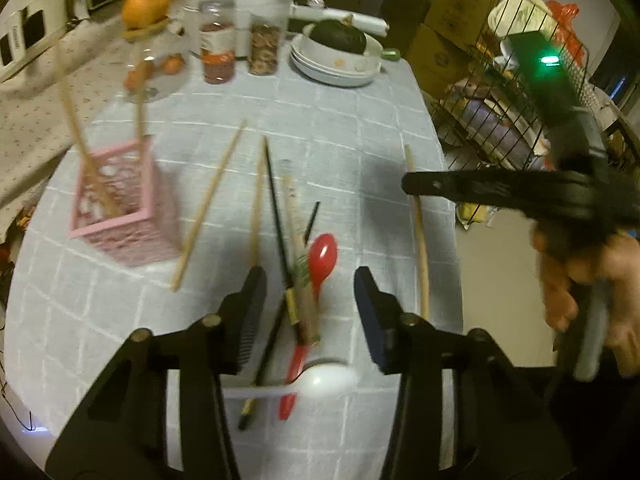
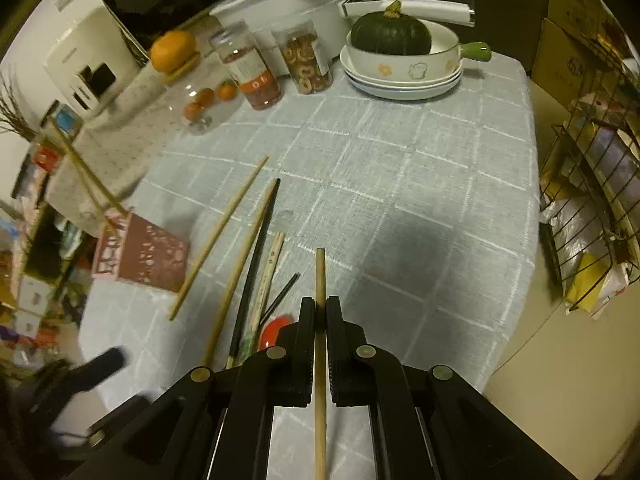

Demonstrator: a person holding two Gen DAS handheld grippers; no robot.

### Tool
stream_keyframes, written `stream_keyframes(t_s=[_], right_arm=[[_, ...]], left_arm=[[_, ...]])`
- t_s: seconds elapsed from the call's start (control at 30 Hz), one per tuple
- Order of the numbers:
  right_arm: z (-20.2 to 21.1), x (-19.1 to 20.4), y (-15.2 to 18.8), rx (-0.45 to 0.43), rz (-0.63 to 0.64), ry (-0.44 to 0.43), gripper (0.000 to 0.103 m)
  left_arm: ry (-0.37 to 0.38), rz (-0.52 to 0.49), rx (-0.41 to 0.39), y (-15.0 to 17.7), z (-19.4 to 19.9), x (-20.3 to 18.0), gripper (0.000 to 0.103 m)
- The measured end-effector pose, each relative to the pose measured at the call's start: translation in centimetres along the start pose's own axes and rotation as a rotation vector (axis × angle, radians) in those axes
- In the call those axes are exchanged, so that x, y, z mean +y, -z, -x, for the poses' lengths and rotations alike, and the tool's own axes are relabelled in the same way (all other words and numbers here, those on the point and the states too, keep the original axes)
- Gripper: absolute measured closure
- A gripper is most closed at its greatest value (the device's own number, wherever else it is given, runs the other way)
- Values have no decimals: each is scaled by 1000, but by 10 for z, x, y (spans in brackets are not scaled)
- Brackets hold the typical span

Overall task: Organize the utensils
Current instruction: 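Grasp a wooden chopstick with the left tool while the right tool holds its chopstick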

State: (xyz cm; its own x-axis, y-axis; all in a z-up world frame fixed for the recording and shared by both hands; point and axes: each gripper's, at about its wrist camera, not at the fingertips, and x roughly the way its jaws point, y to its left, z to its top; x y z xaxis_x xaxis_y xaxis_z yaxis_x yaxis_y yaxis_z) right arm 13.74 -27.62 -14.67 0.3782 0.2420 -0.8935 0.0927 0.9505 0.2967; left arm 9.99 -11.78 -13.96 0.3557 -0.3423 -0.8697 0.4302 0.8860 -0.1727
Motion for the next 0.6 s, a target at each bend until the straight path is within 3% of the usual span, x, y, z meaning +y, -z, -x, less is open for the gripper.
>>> stream_keyframes(t_s=[0.1,0.23,0.43,0.6], right_arm=[[5,-5,2,1,8,-12,98],[10,-17,3,7,-7,-18,97],[11,-33,3,37,-43,-41,97],[16,-42,2,35,-54,-53,98]], left_arm=[[-16,-1,27,-14,-28,-11,70],[-22,71,81,-30,-65,-10,79],[-92,132,103,-66,-105,-5,83],[-127,168,138,-77,-126,3,85]])
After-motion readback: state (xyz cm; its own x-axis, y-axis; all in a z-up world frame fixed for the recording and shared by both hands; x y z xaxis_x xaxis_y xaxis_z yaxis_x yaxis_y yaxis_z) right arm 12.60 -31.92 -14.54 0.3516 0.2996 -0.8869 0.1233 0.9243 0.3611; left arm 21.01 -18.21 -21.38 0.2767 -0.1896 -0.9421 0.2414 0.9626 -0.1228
